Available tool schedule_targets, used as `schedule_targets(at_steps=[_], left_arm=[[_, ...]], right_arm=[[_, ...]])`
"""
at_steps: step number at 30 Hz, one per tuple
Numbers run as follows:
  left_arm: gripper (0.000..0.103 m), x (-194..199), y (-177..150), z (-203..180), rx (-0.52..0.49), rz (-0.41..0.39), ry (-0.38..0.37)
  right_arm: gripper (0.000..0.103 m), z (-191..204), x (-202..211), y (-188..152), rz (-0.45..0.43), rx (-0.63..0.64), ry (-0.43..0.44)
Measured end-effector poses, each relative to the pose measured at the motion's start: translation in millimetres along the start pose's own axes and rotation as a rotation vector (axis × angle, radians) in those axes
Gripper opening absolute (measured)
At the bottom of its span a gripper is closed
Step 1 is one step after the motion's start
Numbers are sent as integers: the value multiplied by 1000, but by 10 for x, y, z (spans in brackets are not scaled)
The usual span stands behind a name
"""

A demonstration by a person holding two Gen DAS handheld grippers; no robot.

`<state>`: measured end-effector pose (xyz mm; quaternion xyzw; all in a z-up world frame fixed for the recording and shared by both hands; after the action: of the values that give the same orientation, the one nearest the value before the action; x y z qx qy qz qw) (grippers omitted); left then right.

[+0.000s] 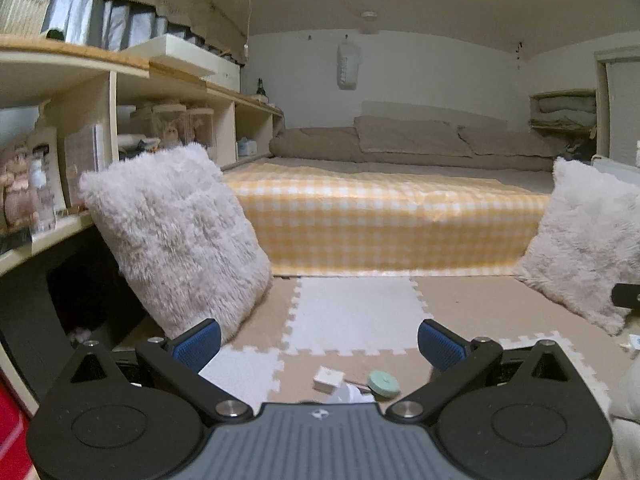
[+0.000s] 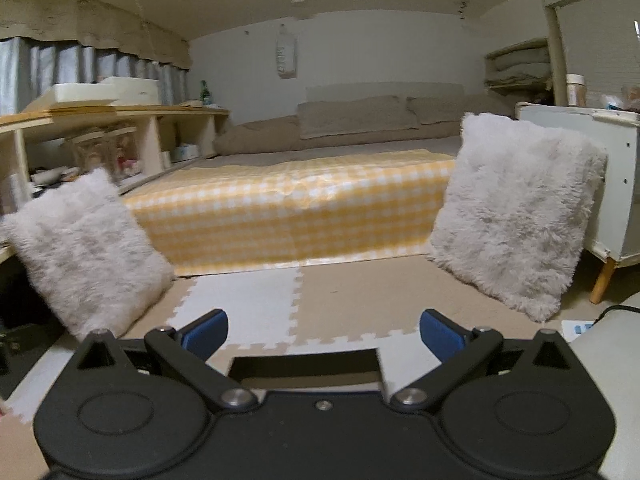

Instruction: Organize rigid objects

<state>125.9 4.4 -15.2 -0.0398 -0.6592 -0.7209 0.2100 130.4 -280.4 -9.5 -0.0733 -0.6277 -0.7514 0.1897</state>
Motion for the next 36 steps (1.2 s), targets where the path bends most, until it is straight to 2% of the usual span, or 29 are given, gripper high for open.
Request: schedule_targets(at_steps=[6, 10, 11, 17, 20, 22, 26, 28, 31, 34, 36], left_arm=[[103, -310, 36, 34, -13, 35, 38], [103, -561, 4, 105, -31, 67, 58], [103, -629, -21, 125, -34, 86, 59], [103, -1030, -259, 220, -35, 278, 65], [103, -1208, -412, 211, -56, 341, 41], [103, -1327, -517, 214, -57, 390, 29], [103, -1492, -691, 201, -11, 478, -30], [103, -1569, -757, 192, 4, 508, -51], [103, -1674, -848, 157, -5, 548, -65], [97, -1762, -943, 93, -44, 583, -72], [87, -1807, -1017, 42, -67, 607, -87]], right_arm=[[103, -327, -348, -50, 74, -5, -39], [103, -578, -566, -137, 102, 23, -130], [103, -623, -601, -162, 107, 22, -139], [103, -855, -903, -462, 271, -26, -112], [99, -894, -1015, -628, 347, -50, -87], [85, -913, -1067, -722, 393, -61, -72], [69, -970, -1136, -887, 474, -114, -42], [51, -981, -1167, -965, 513, -136, -18], [32, -961, -1211, -1062, 562, -150, 8], [20, -900, -1256, -1121, 593, -121, 14], [12, -858, -1287, -1138, 607, -100, 17]])
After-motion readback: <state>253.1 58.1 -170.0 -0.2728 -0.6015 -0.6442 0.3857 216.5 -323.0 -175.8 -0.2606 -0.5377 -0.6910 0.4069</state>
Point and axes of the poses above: each gripper's, at about its wrist camera, not at the fingertips, and x roughly against the way its jaws point, z to its left, y to its top, the point moved 9 cm from there along -x, roughly the way its jaws point, and after that the axes turned 12 degrees about y, right-handed, at the moved point
